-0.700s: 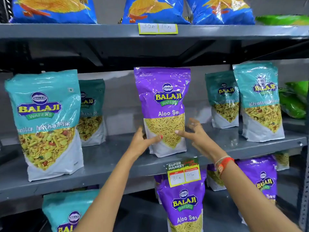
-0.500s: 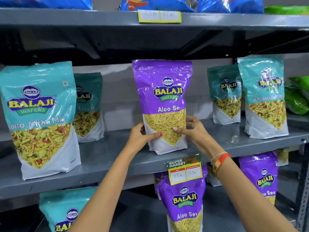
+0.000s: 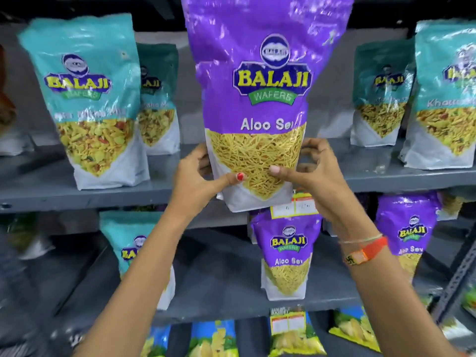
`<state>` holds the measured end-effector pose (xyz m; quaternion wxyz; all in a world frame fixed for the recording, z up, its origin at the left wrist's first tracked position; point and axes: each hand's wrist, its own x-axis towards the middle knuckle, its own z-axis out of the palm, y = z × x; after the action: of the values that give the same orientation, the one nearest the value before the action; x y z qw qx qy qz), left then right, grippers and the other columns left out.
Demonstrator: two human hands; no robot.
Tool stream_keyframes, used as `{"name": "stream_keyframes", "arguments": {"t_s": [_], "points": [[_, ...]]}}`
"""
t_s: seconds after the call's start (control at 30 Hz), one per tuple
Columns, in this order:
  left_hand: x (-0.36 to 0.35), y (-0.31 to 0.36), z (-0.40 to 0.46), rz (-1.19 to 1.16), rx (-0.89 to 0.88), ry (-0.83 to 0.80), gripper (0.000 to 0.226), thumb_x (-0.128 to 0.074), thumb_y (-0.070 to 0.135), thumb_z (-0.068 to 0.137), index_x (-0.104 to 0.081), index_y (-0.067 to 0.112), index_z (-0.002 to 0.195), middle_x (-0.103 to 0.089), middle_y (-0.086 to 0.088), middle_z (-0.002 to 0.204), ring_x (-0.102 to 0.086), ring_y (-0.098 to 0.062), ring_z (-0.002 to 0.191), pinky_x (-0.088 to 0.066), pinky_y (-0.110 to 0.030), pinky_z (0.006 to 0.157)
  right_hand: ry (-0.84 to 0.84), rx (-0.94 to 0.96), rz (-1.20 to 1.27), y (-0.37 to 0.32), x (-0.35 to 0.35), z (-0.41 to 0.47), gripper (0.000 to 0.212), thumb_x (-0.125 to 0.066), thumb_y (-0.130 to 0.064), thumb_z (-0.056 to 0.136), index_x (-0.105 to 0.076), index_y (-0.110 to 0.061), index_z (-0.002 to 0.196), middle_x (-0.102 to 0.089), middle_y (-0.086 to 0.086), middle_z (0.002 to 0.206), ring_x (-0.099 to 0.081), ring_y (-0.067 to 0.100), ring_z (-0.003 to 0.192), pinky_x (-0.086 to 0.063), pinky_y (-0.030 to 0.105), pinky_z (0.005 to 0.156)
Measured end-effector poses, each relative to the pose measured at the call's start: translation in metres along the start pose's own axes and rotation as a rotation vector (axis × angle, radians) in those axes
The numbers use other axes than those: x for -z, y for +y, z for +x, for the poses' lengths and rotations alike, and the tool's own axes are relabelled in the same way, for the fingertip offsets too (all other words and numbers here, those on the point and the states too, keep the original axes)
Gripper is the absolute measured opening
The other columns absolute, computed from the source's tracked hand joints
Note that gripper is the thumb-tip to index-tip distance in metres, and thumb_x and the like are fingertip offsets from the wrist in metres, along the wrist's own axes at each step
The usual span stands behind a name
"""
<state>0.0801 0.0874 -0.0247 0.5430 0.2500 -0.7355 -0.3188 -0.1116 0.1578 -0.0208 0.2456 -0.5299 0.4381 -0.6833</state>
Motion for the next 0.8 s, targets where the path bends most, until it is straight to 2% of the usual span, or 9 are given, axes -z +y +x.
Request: {"name": "stream_keyframes", "arguments": {"t_s": [0.13,0.27,0.37,0.43,0.5,0.57,0.63,0.73,0.8], "points": [[0.016,-0.007,-0.056,-0.021,0.033,0.074,0.057,-0.083,0.031,0.046,-0.056,0.037,0.096,-0.070,0.032,0.082,-0.065,0.007,0.082,-0.050,-0.010,0.068,-0.038,-0.009,-0.014,0.015,-0.015,-0.049,0.074,-0.088,-0.030,0.043,-0.042,-0.026,0.101,-0.056,0.000,0.111,-0.060,0.014,0.095,-0.052,0.027,0.082],[0.025,-0.037,-0.104,-0.016,0.128,0.128,0.055,-0.082,0.011,0.053,-0.053,0.028,0.098,-0.071,0.024,0.077,-0.063,0.012,0.079,-0.046,-0.005,0.063,-0.074,-0.061,-0.023,0.054,-0.036,-0.080,0.072,-0.086,-0.021,0.046,-0.039,-0.022,0.101,-0.055,-0.002,0.104,-0.061,0.007,0.088,-0.053,0.018,0.069],[0.029,-0.074,-0.128,0.010,0.219,0.130,0.054,-0.079,0.001,0.058,-0.051,0.019,0.101,-0.063,0.014,0.090,-0.061,0.015,0.078,-0.047,-0.004,0.066,-0.101,-0.122,-0.037,0.095,-0.052,-0.092,0.068,-0.084,-0.008,0.051,-0.036,-0.024,0.097,-0.054,-0.009,0.099,-0.061,0.001,0.083,-0.053,0.020,0.070],[0.030,-0.099,-0.141,0.060,0.283,0.125,0.062,-0.082,0.017,0.055,-0.053,0.017,0.109,-0.064,0.011,0.097,-0.063,0.008,0.088,-0.051,-0.012,0.076,-0.105,-0.177,-0.047,0.129,-0.060,-0.099,0.069,-0.085,-0.004,0.052,-0.036,-0.024,0.096,-0.055,-0.004,0.101,-0.062,0.013,0.093,-0.054,0.022,0.071],[0.031,-0.127,-0.152,0.107,0.362,0.124,0.080,-0.079,0.038,0.051,-0.052,0.010,0.121,-0.063,0.005,0.109,-0.063,-0.011,0.103,-0.053,-0.028,0.088,-0.090,-0.232,-0.030,0.165,-0.069,-0.106,0.071,-0.085,0.000,0.053,-0.035,-0.018,0.100,-0.056,0.007,0.108,-0.062,0.022,0.099,-0.058,0.028,0.074],[0.030,-0.157,-0.161,0.147,0.415,0.109,0.089,-0.073,0.059,0.050,-0.051,0.013,0.123,-0.064,0.002,0.110,-0.064,-0.018,0.101,-0.054,-0.035,0.087,-0.051,-0.278,-0.042,0.197,-0.079,-0.112,0.073,-0.084,0.002,0.053,-0.034,-0.014,0.103,-0.056,0.011,0.110,-0.062,0.016,0.098,-0.058,0.026,0.075],[0.029,-0.189,-0.168,0.179,0.473,0.089,0.086,-0.070,0.068,0.049,-0.051,0.022,0.119,-0.067,-0.002,0.105,-0.065,-0.020,0.094,-0.056,-0.044,0.085,-0.024,-0.316,-0.035,0.226,-0.088,-0.116,0.070,-0.082,0.006,0.054,-0.035,-0.019,0.100,-0.054,0.004,0.106,-0.059,0.009,0.097,-0.056,0.020,0.072],[0.026,-0.230,-0.170,0.211,0.540,0.077,0.070,-0.075,0.043,0.056,-0.051,0.022,0.118,-0.068,-0.007,0.108,-0.064,-0.025,0.098,-0.054,-0.053,0.085,0.006,-0.363,-0.046,0.265,-0.099,-0.119,0.067,-0.079,0.010,0.057,-0.037,-0.025,0.096,-0.051,0.001,0.105,-0.055,0.015,0.101,-0.055,0.019,0.072],[0.022,-0.251,-0.167,0.221,0.553,0.056,0.069,-0.075,0.026,0.060,-0.050,0.015,0.124,-0.067,-0.012,0.114,-0.063,-0.027,0.105,-0.054,-0.053,0.087,0.021,-0.385,-0.051,0.287,-0.103,-0.119,0.064,-0.077,0.011,0.060,-0.036,-0.014,0.102,-0.052,0.005,0.108,-0.055,0.014,0.100,-0.053,0.016,0.074]]}}
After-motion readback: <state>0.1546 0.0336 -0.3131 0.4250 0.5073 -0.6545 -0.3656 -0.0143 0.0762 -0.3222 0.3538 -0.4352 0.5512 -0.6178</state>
